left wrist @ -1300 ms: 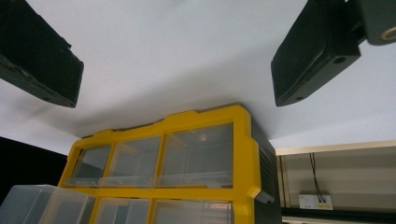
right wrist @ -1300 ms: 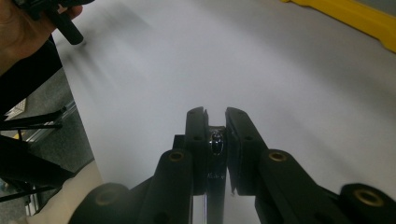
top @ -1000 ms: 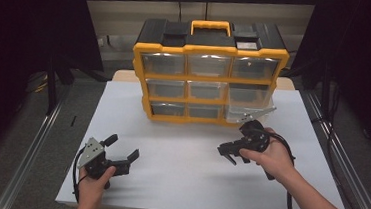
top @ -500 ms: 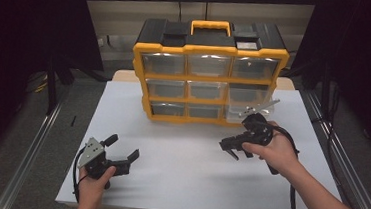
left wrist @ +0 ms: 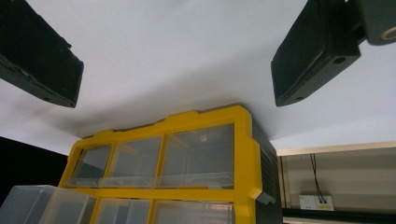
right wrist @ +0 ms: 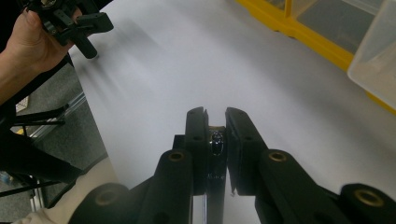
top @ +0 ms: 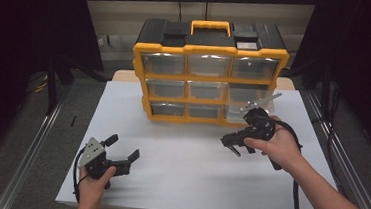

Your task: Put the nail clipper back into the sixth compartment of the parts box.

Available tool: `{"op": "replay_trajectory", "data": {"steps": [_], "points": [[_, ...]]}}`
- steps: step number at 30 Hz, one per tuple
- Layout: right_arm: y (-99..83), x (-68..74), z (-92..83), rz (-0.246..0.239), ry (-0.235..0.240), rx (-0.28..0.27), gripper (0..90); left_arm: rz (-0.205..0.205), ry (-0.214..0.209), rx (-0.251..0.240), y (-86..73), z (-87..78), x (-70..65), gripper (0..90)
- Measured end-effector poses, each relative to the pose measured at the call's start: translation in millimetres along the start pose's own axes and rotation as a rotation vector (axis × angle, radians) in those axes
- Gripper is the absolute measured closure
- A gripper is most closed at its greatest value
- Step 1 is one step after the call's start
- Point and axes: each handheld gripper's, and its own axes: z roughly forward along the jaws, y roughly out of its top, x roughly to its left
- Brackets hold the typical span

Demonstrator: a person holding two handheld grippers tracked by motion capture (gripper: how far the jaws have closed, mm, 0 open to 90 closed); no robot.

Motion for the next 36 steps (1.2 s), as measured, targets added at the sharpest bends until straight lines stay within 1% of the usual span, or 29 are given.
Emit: {"op": "replay_trajectory", "data": {"steps": [3, 4, 5, 6, 8, 9, 10, 11, 12, 13, 15, 16, 19, 20, 21, 23, 24, 26, 27, 31, 32, 36], "points": [[4.2, 0.4, -2.8, 0.002, -0.001, 0.0, 80.0, -0.005, 0.003, 0.0, -0.2, -0.2, 0.5, 2.4], [5.4, 0.0, -3.3, -0.006, -0.003, -0.001, 80.0, -0.012, 0.0, -0.003, -0.4, 0.3, 0.4, 2.4], [7.2, 0.0, -4.2, -0.006, -0.002, 0.0, 80.0, -0.012, -0.005, -0.004, -0.4, 0.4, 0.6, 2.4], [8.6, 0.4, -4.5, 0.001, -0.004, 0.0, 80.0, -0.009, -0.001, -0.001, -0.2, 0.3, 0.5, 2.4], [11.9, -0.3, -5.6, -0.002, -0.002, -0.005, 80.0, -0.01, 0.001, -0.003, -0.2, 0.4, 0.1, 2.4], [13.5, 0.0, -6.9, 0.001, -0.006, 0.004, 80.0, -0.006, -0.001, -0.002, -0.1, 0.4, 0.2, 2.4], [15.0, -0.2, -7.5, -0.005, -0.009, 0.002, 80.0, -0.011, -0.001, -0.006, -0.2, 0.8, -0.3, 2.4], [16.4, -0.1, -8.7, -0.003, -0.008, 0.006, 80.0, -0.007, -0.01, -0.004, -0.3, 0.8, 0.2, 2.4], [17.7, -0.4, -9.4, -0.008, -0.005, 0.001, 80.0, -0.002, -0.01, 0.001, -0.4, 0.6, 0.5, 2.4], [19.0, 0.2, -11.2, -0.003, -0.009, 0.009, 80.0, -0.004, -0.009, 0.0, -0.6, 0.9, 0.4, 2.4], [21.2, 0.3, -14.0, -0.002, -0.011, 0.007, 80.0, -0.004, -0.008, 0.001, -0.5, 0.8, 0.8, 2.4], [22.3, -0.2, -15.1, -0.011, -0.009, 0.004, 80.0, -0.01, -0.006, -0.002, -0.5, 0.9, 0.4, 2.4], [25.0, -0.3, -19.1, -0.008, -0.013, 0.005, 80.0, -0.006, -0.004, -0.002, -0.2, 0.5, 0.3, 2.4], [25.9, -0.3, -20.4, -0.009, -0.018, 0.004, 80.0, -0.012, -0.009, -0.005, -0.4, 0.9, -0.1, 2.4], [26.6, -0.4, -21.7, -0.008, -0.017, 0.006, 80.0, -0.005, -0.01, -0.002, -0.4, 0.8, 0.3, 2.4], [28.3, -0.7, -23.2, -0.016, -0.024, -0.002, 80.0, -0.006, -0.004, 0.001, -0.5, 1.0, -0.3, 2.4], [29.2, -0.8, -24.4, -0.018, -0.023, 0.0, 80.0, -0.006, -0.011, -0.001, -0.5, 1.0, 0.1, 2.4], [30.8, -0.6, -26.1, -0.016, -0.024, 0.001, 80.0, -0.005, -0.01, -0.001, -0.4, 0.8, 0.3, 2.4], [32.0, -0.6, -26.9, -0.016, -0.025, 0.001, 80.0, -0.011, -0.009, -0.004, -0.5, 1.1, 0.0, 2.4], [34.8, -0.5, -29.0, -0.01, -0.029, 0.002, 80.0, -0.008, -0.007, -0.002, -0.3, 0.6, 0.4, 2.4], [35.6, -0.4, -29.6, -0.009, -0.029, 0.012, 80.0, -0.012, -0.006, -0.005, -0.4, 0.7, 0.3, 2.4], [37.7, -0.4, -31.2, -0.023, -0.028, 0.0, 79.9, -0.01, -0.004, -0.002, -0.4, 0.5, 0.5, 2.4]]}}
